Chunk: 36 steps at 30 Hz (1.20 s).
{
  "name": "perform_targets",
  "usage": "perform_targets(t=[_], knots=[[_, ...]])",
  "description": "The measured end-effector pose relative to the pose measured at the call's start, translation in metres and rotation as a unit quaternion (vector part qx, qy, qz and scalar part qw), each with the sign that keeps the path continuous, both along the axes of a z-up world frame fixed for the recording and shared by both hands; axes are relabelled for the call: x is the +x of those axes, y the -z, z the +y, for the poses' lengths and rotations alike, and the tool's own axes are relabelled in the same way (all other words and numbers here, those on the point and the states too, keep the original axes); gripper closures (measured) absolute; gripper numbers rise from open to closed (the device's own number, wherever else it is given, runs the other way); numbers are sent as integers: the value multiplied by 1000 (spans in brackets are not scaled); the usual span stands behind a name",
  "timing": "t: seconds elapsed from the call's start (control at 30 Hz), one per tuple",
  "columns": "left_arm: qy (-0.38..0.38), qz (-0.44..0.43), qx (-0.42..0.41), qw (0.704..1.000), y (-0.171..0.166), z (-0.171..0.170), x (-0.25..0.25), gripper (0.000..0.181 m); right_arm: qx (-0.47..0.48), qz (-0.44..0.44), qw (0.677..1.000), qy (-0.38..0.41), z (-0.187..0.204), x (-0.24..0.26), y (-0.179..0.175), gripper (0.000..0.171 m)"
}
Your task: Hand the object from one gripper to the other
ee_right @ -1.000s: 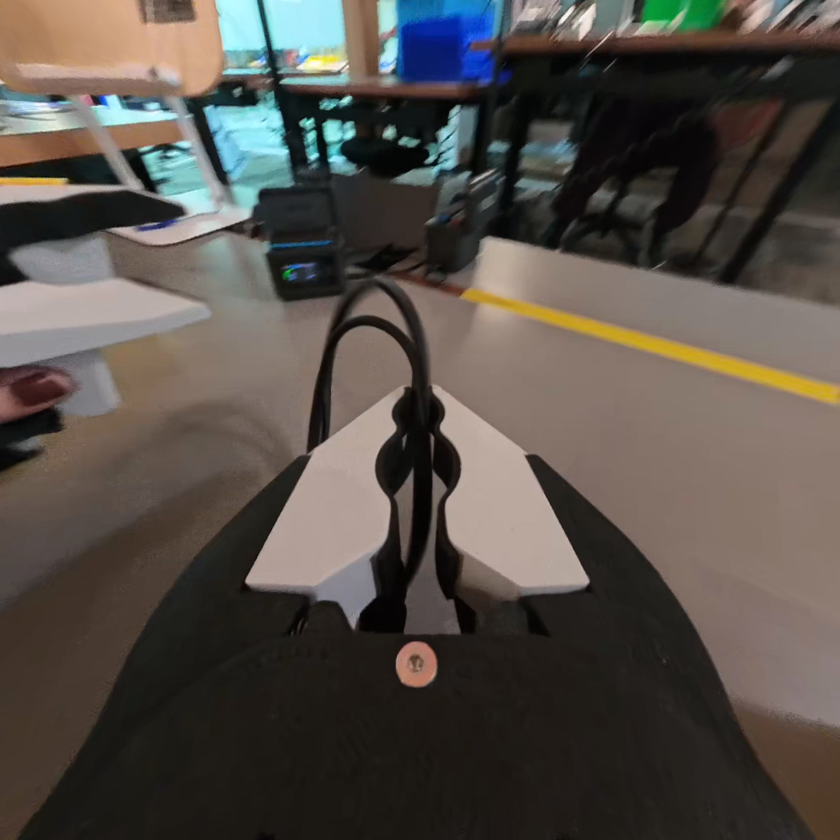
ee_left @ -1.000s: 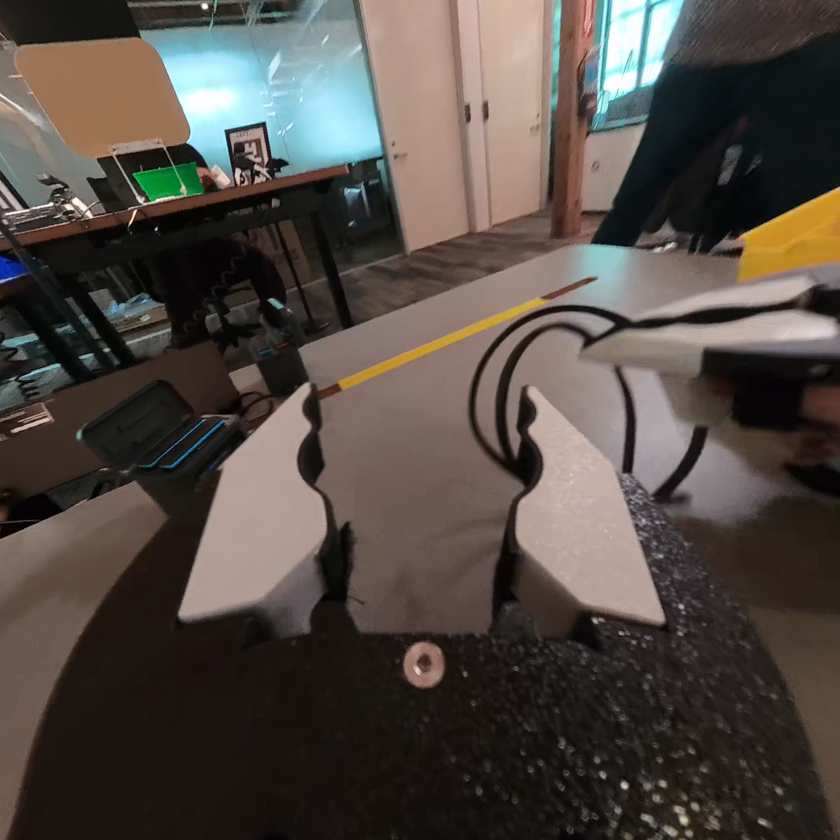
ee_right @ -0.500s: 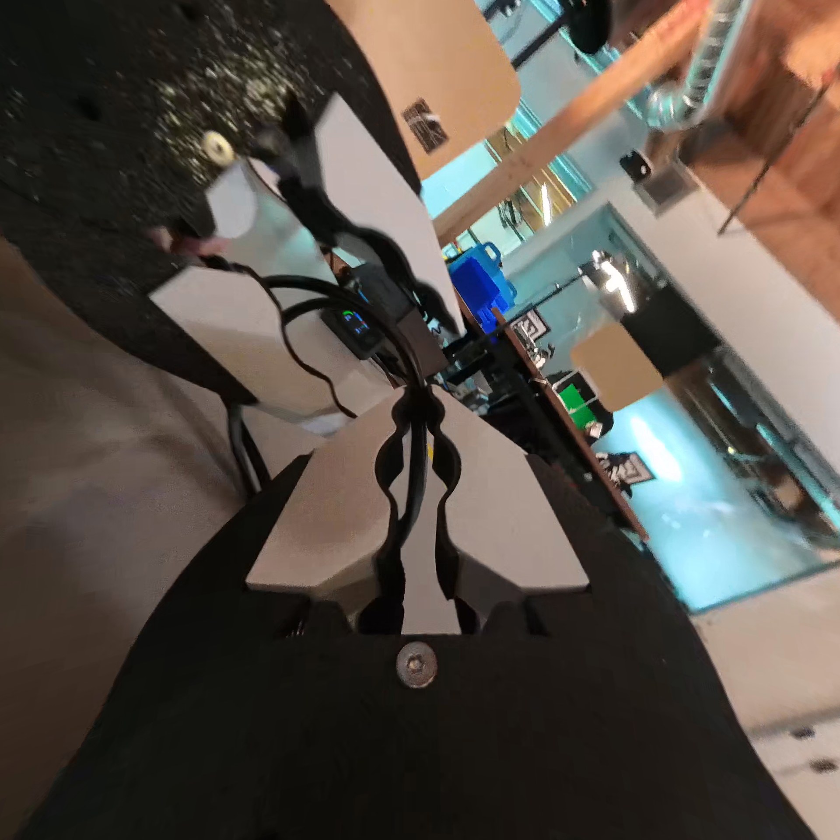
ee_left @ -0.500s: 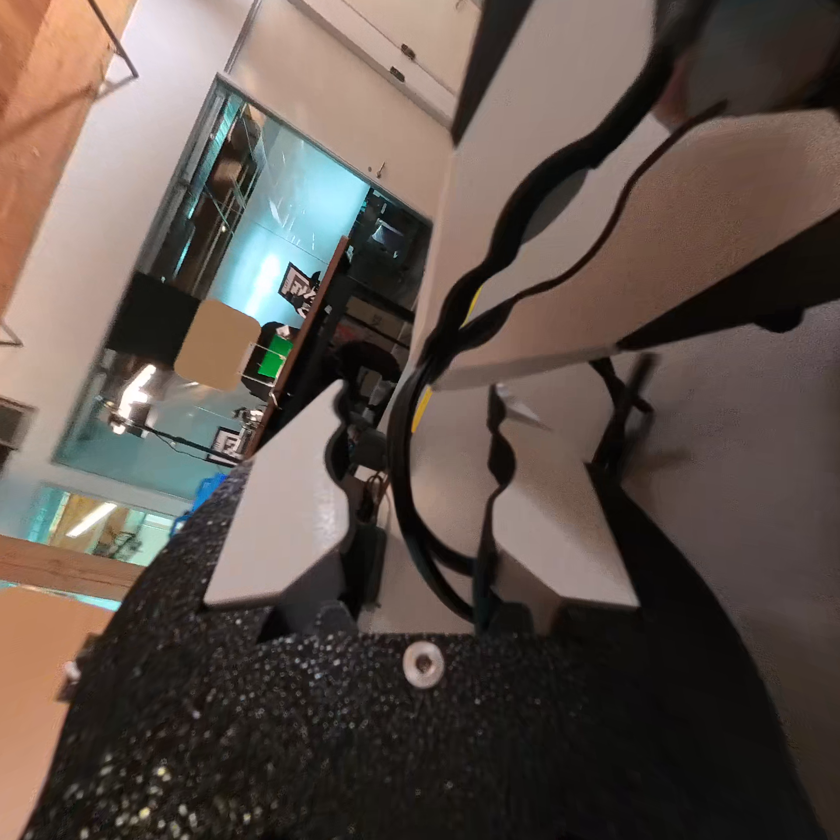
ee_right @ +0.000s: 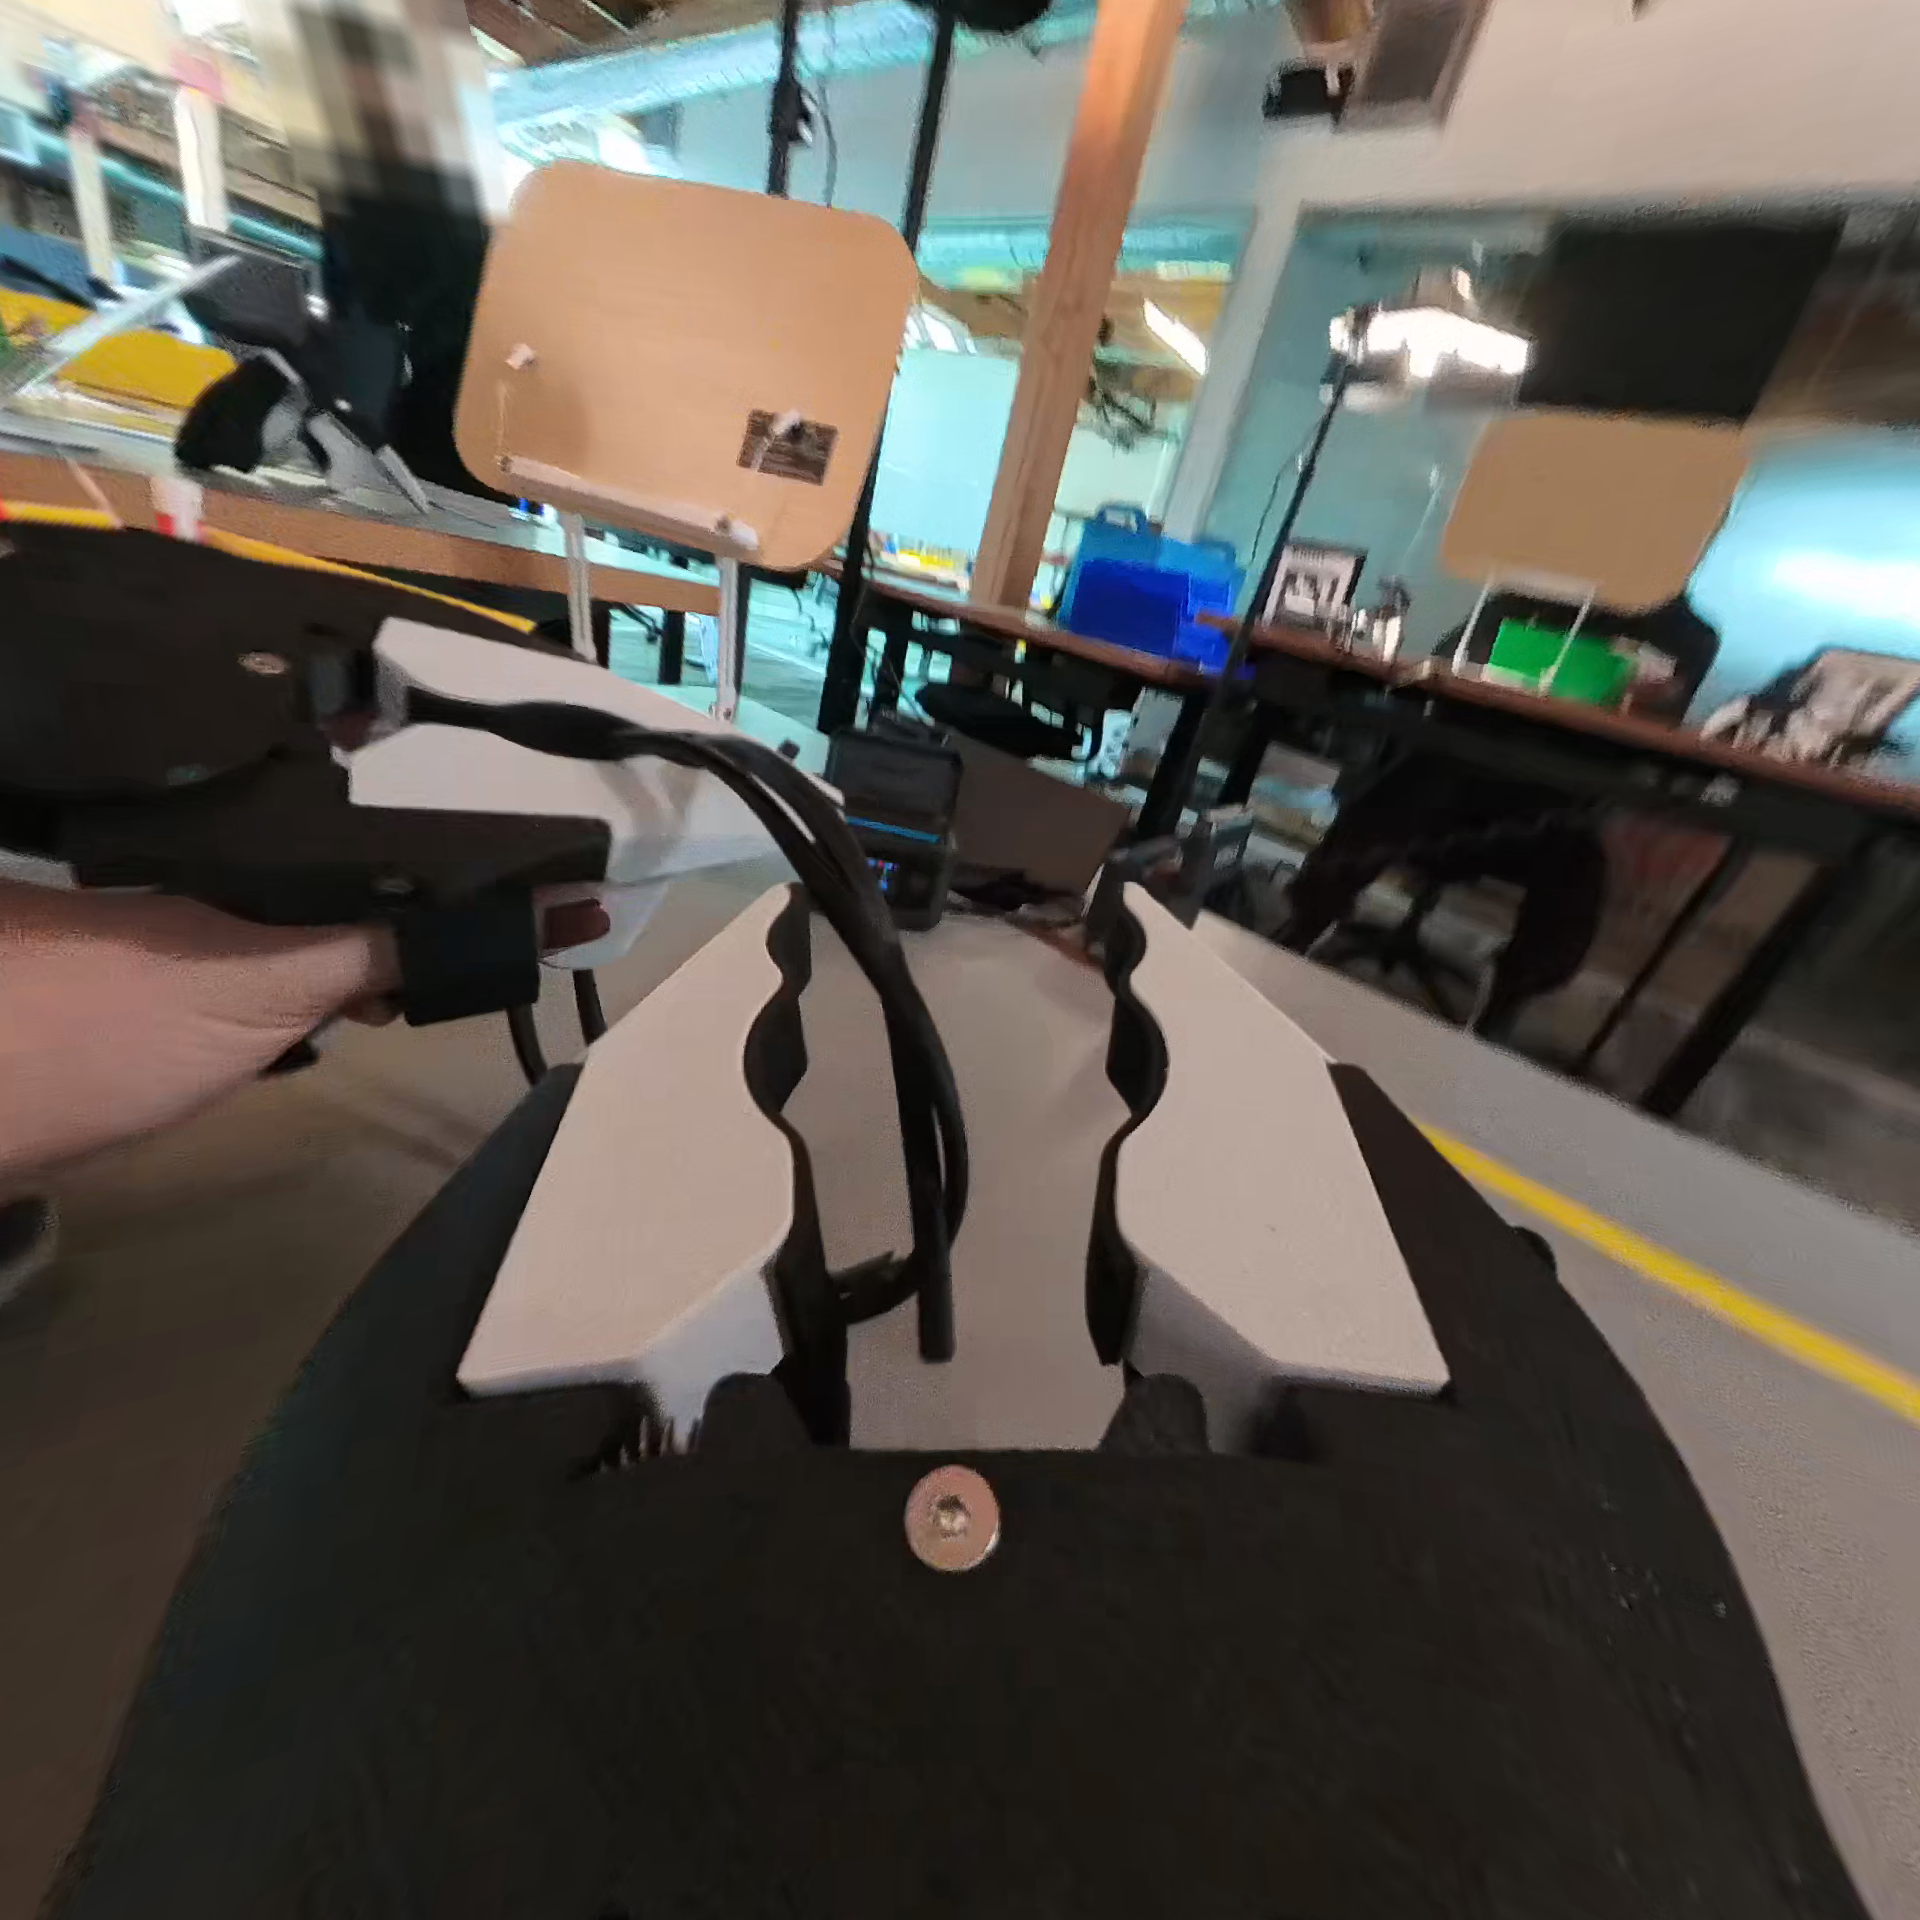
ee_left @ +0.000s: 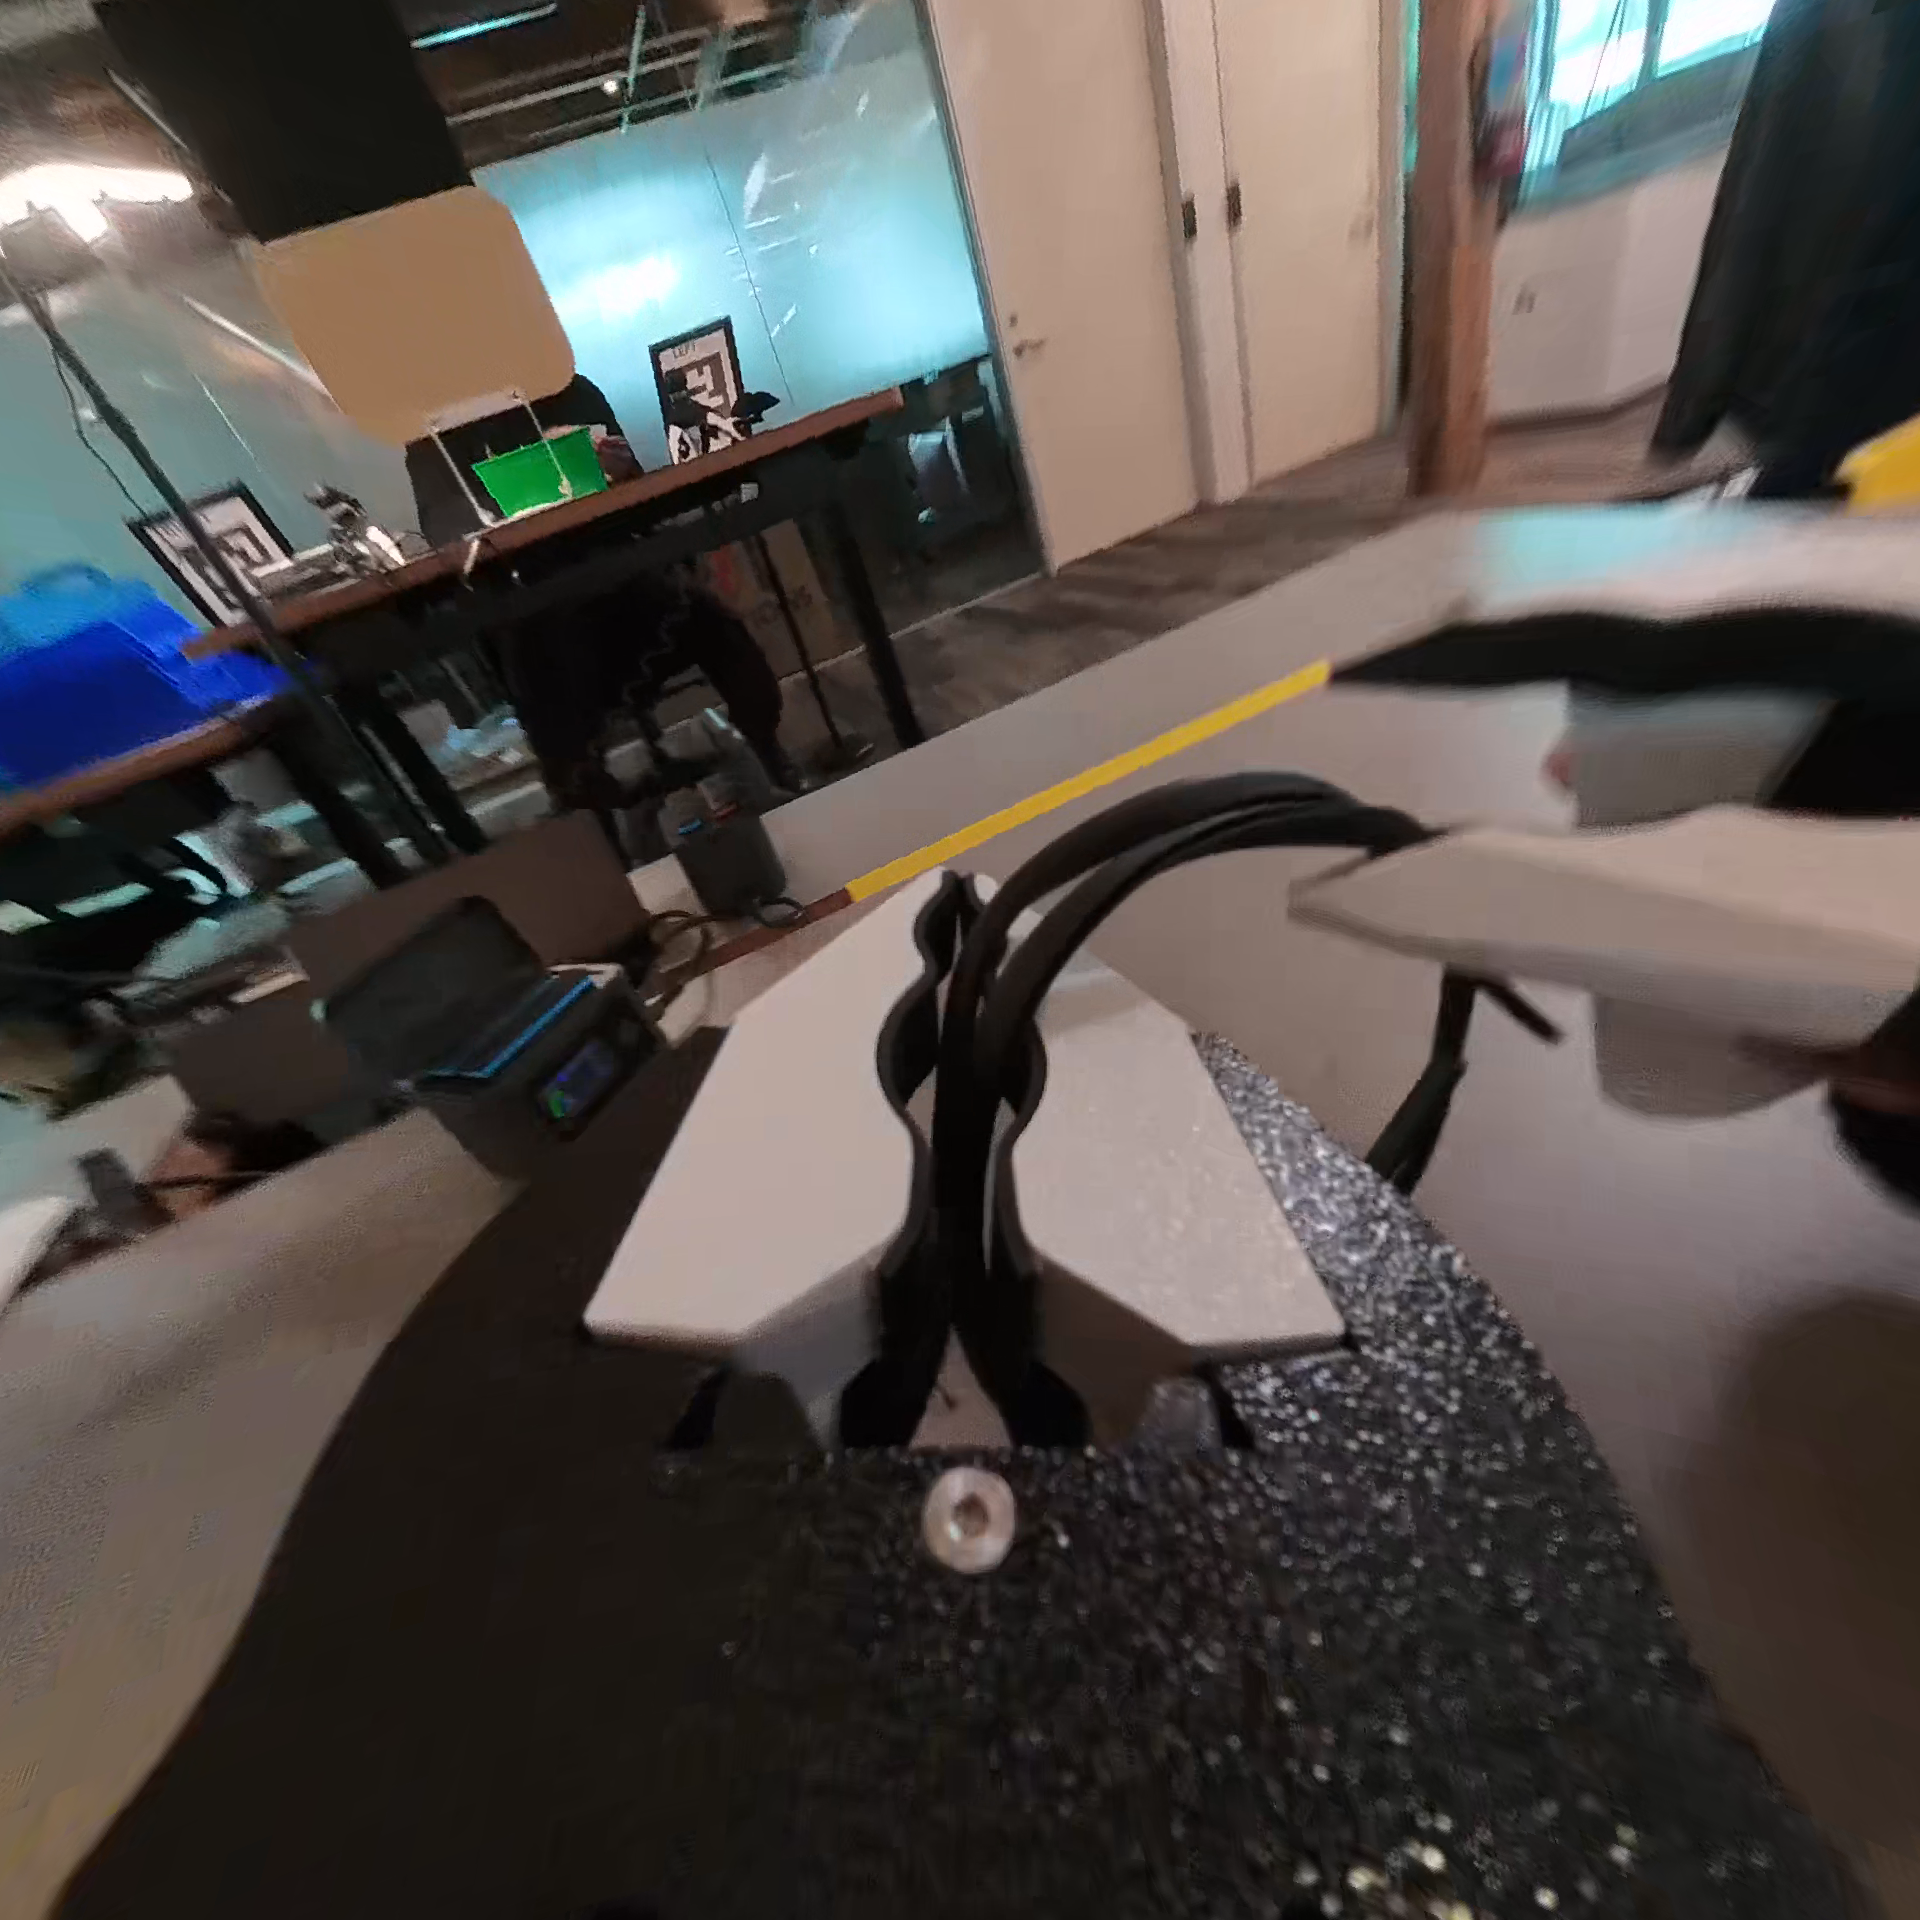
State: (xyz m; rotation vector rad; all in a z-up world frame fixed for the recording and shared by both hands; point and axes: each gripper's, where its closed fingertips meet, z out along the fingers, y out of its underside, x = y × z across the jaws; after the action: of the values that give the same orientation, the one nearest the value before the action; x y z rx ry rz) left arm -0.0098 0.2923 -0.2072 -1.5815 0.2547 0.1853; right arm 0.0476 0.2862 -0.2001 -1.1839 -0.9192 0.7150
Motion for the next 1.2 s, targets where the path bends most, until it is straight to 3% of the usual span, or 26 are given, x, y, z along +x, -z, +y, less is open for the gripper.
perform_targets(t=[0.17, 0.27, 0.4, 0.5, 0.63, 0.67, 0.73, 0.83, 1.07, 1.2], knots=[[15, -152, 52, 987, -11, -5, -14, 181, -115, -34, 993, 9, 3, -16, 30, 120], [49, -235, 88, 967, -21, -10, -17, 181, -170, -47, 984, 4, 2, -21, 44, 132], [52, -259, 84, 961, -17, -10, -24, 181, -173, -46, 984, 24, 11, -14, 44, 167], [55, -249, 62, 965, -11, -7, -21, 181, -162, -40, 985, 45, 19, -6, 39, 171], [57, -216, 0, 975, 7, 1, -10, 179, -125, -37, 988, 76, 28, 5, 30, 171], [42, -204, -10, 978, 11, 3, -13, 156, -116, -36, 989, 84, 30, 8, 28, 171], [13, -172, -33, 984, 18, 6, -17, 130, -96, -39, 989, 102, 34, 14, 24, 171], [-10, -103, -36, 994, 18, 6, -17, 115, -57, -55, 988, 129, 40, 22, 20, 171], [-11, 129, -34, 991, 15, 4, 13, 123, 107, -145, 965, 189, 38, 25, 11, 171], [11, 222, -35, 974, 20, 3, 37, 151, 162, -168, 954, 188, 28, 17, 9, 171]])
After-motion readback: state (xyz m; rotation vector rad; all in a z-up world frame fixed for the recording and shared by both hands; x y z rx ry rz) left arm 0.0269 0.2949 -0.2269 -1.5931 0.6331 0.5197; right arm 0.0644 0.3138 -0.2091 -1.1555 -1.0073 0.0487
